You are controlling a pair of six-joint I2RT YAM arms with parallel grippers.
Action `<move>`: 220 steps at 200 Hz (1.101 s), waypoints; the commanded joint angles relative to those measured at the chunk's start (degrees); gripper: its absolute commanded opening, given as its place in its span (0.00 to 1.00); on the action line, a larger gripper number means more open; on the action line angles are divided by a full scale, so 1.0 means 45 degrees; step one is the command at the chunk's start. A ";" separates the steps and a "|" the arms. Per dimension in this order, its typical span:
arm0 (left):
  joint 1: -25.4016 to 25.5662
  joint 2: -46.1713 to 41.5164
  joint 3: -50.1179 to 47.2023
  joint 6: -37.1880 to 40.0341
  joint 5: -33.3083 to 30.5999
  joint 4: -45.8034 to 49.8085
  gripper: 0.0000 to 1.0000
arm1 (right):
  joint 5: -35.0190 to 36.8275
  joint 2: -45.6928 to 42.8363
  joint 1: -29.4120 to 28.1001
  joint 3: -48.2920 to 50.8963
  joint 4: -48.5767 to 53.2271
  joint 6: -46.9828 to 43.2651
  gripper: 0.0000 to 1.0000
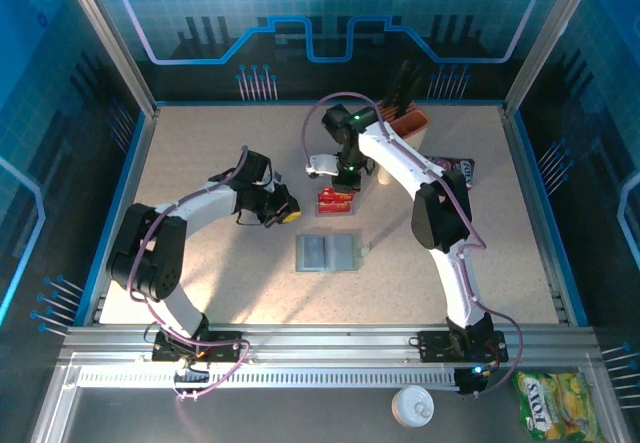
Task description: Take the credit cards out of the card holder
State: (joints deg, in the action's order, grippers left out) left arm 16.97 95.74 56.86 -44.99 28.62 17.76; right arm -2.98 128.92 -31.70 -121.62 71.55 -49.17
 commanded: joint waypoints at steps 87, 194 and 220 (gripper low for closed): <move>-0.0119 -0.0193 -0.0172 0.0078 0.0808 -0.0097 0.09 | -0.0358 -0.2009 -0.0178 0.2654 -0.2880 0.3292 0.23; 0.0053 -0.0180 -0.0896 -0.0158 0.0994 -0.0820 0.09 | -0.1548 -0.5867 -0.0879 0.9021 -0.8089 1.2737 0.24; 0.0115 -0.0251 -0.1159 -0.0158 0.0987 -0.0882 0.09 | -0.1470 -0.6419 -0.1138 0.9891 -0.8494 1.4401 0.25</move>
State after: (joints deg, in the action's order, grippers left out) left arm 17.10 95.74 53.06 -45.06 31.48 14.48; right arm -8.21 103.46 -35.22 -80.12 38.00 3.99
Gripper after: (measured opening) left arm 0.093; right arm 0.253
